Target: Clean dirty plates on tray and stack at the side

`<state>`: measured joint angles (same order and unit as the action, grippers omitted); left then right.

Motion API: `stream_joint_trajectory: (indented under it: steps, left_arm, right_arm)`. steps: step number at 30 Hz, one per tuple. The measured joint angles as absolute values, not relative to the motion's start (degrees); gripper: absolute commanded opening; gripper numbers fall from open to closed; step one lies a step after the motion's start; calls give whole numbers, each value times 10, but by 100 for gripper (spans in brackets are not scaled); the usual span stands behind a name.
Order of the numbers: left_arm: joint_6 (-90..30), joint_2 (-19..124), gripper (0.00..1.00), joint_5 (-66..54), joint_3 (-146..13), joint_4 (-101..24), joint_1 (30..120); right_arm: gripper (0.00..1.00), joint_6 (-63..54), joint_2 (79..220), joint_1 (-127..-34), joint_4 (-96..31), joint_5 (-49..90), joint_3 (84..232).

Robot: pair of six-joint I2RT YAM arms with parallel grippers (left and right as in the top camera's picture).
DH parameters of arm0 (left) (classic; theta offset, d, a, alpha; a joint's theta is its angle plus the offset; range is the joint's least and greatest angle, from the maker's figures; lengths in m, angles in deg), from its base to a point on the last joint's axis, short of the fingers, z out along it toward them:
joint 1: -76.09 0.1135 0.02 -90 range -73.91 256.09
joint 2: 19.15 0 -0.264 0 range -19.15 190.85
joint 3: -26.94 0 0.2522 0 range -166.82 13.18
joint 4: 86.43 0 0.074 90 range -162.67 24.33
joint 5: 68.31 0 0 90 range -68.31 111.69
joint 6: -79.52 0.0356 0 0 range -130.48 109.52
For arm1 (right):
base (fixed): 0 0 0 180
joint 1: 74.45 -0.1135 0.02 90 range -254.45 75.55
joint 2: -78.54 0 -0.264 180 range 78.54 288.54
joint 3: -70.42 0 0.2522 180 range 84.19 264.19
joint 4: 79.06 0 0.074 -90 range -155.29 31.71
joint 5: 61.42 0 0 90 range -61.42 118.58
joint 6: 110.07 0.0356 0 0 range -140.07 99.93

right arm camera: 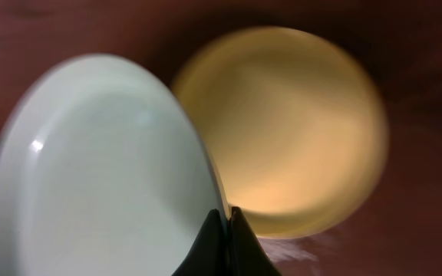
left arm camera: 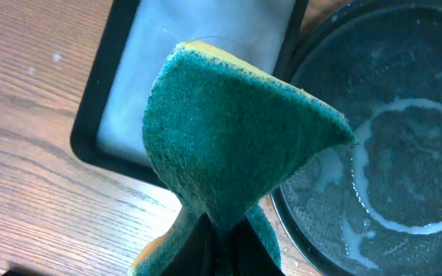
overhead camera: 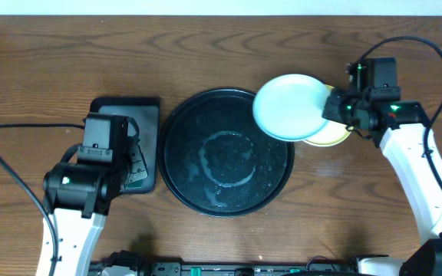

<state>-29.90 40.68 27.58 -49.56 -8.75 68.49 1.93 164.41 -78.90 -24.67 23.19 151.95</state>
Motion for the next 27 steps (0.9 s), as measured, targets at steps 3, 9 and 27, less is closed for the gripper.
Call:
stream_joint_trajectory:
  steps: [3,9,27]
  left_arm:
    - [-299,423,7,276,-496,-92,685]
    - [-299,426,8,276,-496,-93,685]
    - [-299,426,8,276,-496,-93,685]
  right_arm:
    - [1,7,1644,-765,-232,277,1519]
    - [1,-1,1665,-724,-233,343,1519]
    - [49,-8,1811,-704,-287,342,1519]
